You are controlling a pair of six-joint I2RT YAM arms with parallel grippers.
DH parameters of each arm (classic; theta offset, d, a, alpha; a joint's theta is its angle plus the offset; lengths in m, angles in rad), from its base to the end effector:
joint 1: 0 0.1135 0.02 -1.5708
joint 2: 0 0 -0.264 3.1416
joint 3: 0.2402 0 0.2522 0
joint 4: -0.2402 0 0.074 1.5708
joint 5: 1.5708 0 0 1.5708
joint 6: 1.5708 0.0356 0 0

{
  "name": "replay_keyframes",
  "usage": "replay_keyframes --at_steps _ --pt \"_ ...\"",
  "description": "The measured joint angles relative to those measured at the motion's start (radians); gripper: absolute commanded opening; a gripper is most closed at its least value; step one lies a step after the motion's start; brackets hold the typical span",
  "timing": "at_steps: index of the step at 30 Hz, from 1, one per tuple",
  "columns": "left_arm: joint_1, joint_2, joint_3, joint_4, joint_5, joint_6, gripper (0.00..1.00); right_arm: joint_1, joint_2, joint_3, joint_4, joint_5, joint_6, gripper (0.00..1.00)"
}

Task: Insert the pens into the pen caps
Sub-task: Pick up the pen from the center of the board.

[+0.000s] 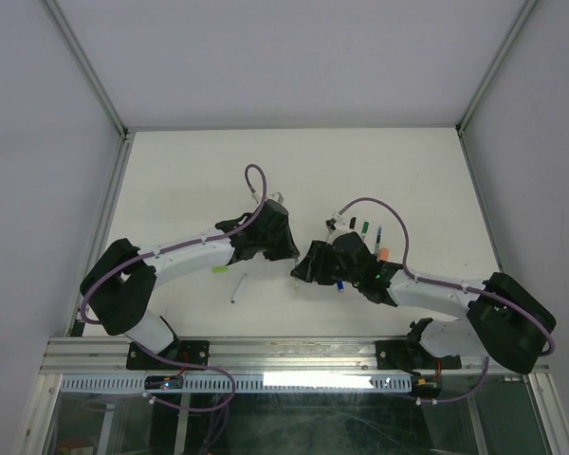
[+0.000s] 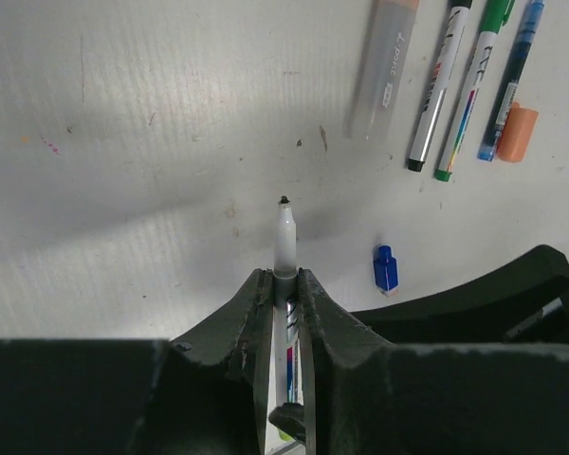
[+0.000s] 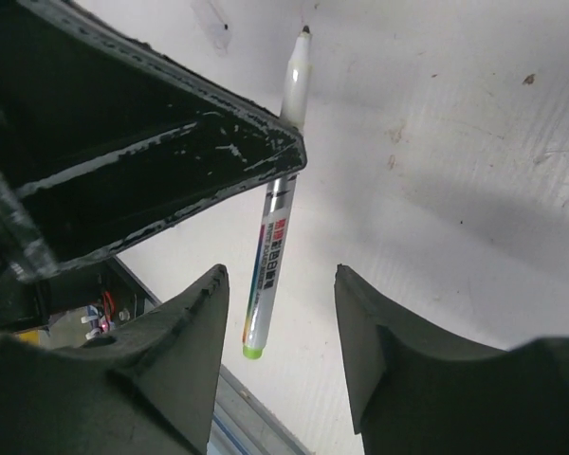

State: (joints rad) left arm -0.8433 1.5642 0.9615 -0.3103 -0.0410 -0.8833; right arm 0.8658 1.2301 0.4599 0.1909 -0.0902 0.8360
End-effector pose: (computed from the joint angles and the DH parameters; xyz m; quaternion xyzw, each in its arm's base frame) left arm 0.2146 -0.2388 0.2014 -0.0255 0.9459 -0.2328 0.2246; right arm 0.1537 0.1856 0.1749 -0.0345 0.8783 0.3834 0.2835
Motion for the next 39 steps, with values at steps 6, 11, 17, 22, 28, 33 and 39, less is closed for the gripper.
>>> replay_keyframes --at_steps 6,11,17,22,28,33,39 --pt "-0.009 0.000 0.000 0.006 0.003 -0.001 0.15 0.001 0.064 0.002 0.024 0.000 0.013 0.36" --pt "-0.009 0.000 0.000 0.010 0.014 -0.001 0.15 0.001 0.082 0.002 0.055 0.000 0.025 0.22" --pt "-0.014 0.000 -0.001 0.023 0.016 -0.001 0.21 0.001 0.085 0.004 0.066 0.000 0.030 0.04" --pt "-0.015 0.000 -0.012 0.024 0.014 -0.008 0.38 0.003 0.083 0.006 0.068 0.001 0.030 0.00" --pt "-0.012 -0.035 -0.021 -0.011 -0.034 -0.016 0.40 0.005 0.053 0.006 0.023 0.019 0.030 0.00" --pt "0.054 -0.156 -0.085 -0.071 -0.085 -0.028 0.42 0.007 0.022 0.006 -0.034 0.039 0.030 0.00" --pt "0.208 -0.300 -0.196 -0.179 -0.169 -0.103 0.46 0.007 0.010 0.006 -0.077 0.050 0.030 0.00"
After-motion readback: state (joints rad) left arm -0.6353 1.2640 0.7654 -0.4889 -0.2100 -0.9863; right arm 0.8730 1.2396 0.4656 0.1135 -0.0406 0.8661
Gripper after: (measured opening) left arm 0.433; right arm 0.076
